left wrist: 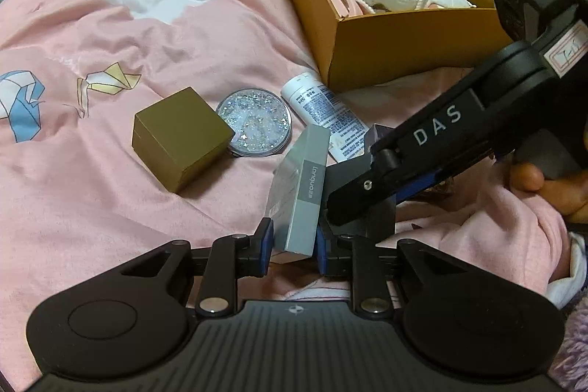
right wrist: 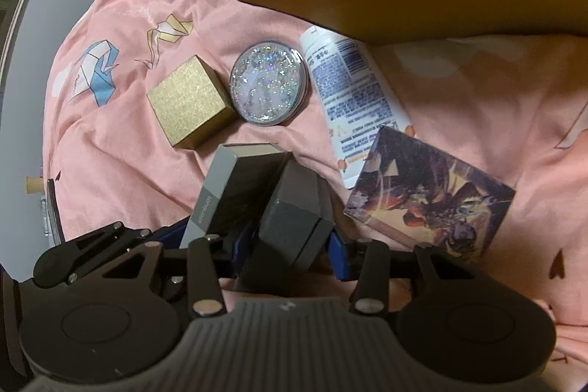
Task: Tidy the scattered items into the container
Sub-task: 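Grasp the slim grey box with left tool while right grasps grey cube, then carry the slim grey box with left tool while right carries grey cube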
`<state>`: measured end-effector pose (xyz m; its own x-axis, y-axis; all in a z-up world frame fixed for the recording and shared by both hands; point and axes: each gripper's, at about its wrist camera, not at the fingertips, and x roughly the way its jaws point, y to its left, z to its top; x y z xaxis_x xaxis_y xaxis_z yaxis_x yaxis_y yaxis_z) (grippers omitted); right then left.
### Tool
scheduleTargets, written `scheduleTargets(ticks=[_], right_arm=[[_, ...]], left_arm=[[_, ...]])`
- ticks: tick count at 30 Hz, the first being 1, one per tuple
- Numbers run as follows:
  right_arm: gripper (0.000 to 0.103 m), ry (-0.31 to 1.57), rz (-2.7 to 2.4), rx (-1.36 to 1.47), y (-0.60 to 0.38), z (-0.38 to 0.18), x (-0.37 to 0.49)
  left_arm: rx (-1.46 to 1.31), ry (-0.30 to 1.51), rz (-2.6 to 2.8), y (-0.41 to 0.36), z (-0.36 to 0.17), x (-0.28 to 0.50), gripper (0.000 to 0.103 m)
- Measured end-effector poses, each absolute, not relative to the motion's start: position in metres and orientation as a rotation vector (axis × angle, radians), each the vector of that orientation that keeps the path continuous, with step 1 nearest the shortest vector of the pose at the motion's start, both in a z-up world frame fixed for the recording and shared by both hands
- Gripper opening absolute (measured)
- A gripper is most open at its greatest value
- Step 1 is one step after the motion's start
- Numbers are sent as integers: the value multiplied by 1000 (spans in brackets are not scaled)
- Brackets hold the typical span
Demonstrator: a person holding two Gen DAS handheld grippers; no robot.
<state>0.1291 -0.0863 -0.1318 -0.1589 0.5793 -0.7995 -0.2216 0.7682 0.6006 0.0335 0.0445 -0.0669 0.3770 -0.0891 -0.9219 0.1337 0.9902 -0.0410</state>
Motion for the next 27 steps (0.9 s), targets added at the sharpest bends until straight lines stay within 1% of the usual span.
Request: scheduleTargets(ticks=[4,8,11,20,27], right_arm=[[43,1549,739,292,-88,-124,126],[40,1462,767,261,-90,-106,123],[39,1397,769,248,-96,-94,123],[39,1217,769,256,-127,-58,124],[39,1103,774,249,-144,-29,127]], left_arm=[[40,1161,-107,46,-65,33,23],[16,1132,-79,50,-58,32,20],[-6,1106,-71,53,-53,32,17],[-102,1036,-50,65,-38,31,17],[-141,963,-63,67,-15,33,17]])
